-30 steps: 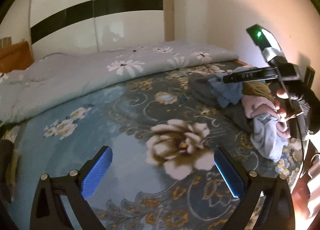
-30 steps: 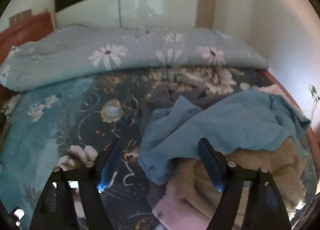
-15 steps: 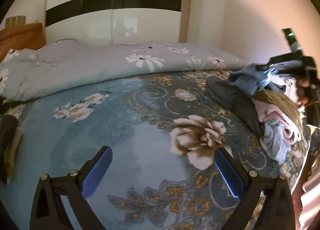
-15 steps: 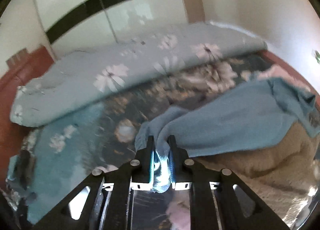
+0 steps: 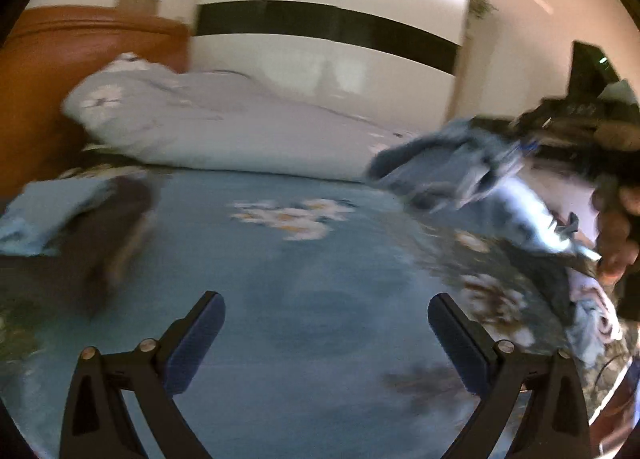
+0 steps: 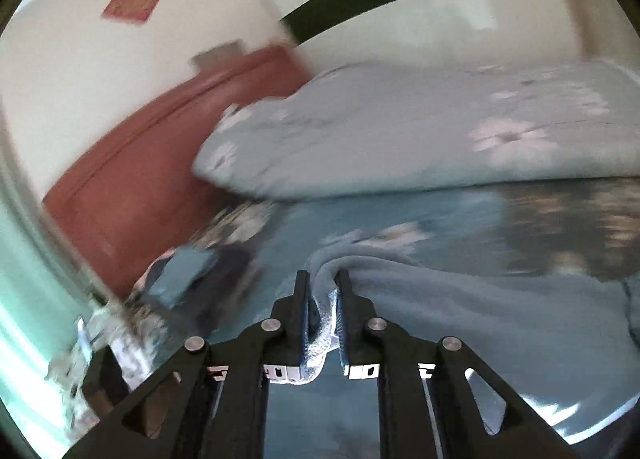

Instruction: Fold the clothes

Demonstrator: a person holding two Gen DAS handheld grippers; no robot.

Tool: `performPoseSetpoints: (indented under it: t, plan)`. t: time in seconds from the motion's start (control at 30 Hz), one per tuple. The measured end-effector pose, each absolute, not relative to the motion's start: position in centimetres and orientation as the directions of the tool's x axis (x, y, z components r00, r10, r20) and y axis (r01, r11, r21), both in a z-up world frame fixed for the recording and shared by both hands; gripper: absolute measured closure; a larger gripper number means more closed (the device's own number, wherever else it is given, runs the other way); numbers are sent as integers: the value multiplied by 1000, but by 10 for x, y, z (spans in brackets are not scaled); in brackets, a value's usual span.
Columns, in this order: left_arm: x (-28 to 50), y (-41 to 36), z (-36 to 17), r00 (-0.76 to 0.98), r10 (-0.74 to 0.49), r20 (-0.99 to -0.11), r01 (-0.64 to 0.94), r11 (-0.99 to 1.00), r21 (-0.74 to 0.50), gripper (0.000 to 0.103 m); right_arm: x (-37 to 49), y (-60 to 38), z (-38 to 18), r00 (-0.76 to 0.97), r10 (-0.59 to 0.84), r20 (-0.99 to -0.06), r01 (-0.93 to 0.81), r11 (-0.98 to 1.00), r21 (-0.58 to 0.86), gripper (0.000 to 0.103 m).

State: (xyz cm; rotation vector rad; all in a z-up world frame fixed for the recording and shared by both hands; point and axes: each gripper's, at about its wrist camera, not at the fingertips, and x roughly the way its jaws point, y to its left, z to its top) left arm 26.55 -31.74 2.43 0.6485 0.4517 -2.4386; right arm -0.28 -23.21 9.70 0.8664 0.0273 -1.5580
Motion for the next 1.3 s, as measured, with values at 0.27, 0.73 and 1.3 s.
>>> performPoseSetpoints:
  t: [0.27,0.73,1.3]
  plan:
    - [343,-361,17,-644,-514,-566,703,-690,-173,0,85,-338,8,253,-713,-653,849,-160,504,90]
    - [307,-407,-13,-700,-338,-629,642,-684,-347,0,-1,-221,8,33,-701,-712,873,-328,362,56]
    - [245,-414,-46,-730,-95,-677,569,-634,-524,29,-37,-176,-62,-189,-469,-863,907,-420,29,56]
